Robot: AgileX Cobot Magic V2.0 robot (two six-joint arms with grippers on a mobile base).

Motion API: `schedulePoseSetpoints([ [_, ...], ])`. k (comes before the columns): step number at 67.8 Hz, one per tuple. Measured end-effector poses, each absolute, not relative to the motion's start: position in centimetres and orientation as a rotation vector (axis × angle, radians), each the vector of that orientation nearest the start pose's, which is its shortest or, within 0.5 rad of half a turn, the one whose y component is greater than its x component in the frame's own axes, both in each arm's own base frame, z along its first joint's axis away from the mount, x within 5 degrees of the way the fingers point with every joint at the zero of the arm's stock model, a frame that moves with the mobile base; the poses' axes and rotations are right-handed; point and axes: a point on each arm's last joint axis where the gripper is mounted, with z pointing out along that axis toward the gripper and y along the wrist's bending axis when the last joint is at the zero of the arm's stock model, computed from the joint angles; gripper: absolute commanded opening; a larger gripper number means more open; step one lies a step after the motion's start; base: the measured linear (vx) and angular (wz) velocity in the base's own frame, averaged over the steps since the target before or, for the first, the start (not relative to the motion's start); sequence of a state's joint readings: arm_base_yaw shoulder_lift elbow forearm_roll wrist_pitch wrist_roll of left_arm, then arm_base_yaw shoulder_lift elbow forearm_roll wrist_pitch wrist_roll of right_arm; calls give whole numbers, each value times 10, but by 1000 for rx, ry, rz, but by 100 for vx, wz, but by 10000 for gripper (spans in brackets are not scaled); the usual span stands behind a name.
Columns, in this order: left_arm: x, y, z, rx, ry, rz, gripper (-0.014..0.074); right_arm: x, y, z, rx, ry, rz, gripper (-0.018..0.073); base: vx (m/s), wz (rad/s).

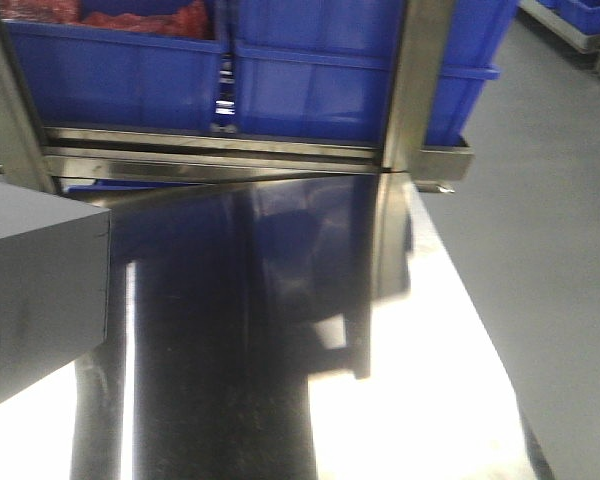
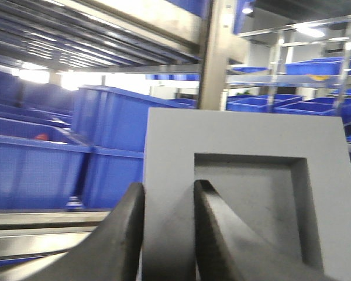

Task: Sort gray base to blue bin
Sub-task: 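Drive the base down the aisle holding the block in the left gripper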

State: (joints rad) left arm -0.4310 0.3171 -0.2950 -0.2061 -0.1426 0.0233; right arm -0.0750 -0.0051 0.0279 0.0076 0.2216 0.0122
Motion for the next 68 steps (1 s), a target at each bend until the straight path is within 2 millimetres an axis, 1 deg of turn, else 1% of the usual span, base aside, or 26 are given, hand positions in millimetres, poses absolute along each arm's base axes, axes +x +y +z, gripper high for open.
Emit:
schedulePoseSetpoints([
  [10,75,-32,304,148,1375,-493,-8,56,-4,184,81,1726,-39,-5,-13,-55],
  [45,75,-32,304,148,1375,-493,-8,56,-4,184,81,1726,-39,-5,-15,-75],
  [68,75,-32,304,148,1375,-493,-8,56,-4,184,81,1726,-39,-5,-6,-63],
])
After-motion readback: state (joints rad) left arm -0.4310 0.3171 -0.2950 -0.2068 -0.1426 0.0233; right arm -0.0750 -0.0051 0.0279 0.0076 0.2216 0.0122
